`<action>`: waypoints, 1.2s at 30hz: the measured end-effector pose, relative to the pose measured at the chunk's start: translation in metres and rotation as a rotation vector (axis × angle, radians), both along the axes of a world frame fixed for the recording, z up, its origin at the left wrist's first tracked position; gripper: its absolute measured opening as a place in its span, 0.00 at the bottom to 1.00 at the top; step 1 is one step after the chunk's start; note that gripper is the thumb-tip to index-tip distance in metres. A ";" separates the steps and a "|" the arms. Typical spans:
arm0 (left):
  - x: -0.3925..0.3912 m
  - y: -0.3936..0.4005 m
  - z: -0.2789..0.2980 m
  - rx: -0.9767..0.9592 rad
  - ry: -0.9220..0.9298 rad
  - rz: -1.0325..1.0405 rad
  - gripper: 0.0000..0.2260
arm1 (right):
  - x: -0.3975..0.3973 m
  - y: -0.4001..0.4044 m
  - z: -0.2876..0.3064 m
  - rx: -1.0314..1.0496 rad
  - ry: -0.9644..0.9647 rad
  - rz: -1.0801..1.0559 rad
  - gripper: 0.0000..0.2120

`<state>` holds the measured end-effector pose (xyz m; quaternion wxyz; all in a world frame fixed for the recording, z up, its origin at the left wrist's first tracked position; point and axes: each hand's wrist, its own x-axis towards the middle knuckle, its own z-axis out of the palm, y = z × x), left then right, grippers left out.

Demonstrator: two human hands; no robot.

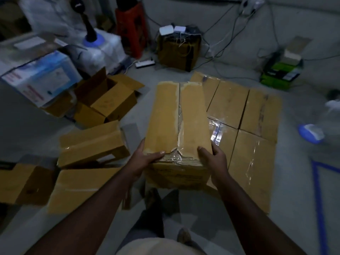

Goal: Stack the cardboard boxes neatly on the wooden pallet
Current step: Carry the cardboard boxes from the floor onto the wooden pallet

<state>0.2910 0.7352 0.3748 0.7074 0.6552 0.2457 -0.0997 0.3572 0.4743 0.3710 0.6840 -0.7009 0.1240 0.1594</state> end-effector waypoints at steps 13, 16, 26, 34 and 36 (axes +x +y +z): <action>0.326 0.101 -0.058 0.007 0.110 -0.360 0.43 | 0.270 0.083 -0.073 -0.119 0.072 -0.136 0.34; 0.396 0.106 -0.074 0.023 0.090 -0.376 0.39 | 0.331 0.089 -0.092 -0.139 0.068 -0.162 0.37; 0.594 0.090 -0.184 0.057 -0.057 -0.505 0.40 | 0.499 0.070 -0.216 -0.097 -0.008 -0.275 0.38; 0.683 0.071 -0.268 0.062 -0.159 -0.503 0.38 | 0.586 0.053 -0.297 -0.062 -0.108 -0.320 0.34; 0.688 0.071 -0.283 0.067 -0.185 -0.484 0.37 | 0.594 0.050 -0.309 -0.051 -0.122 -0.324 0.33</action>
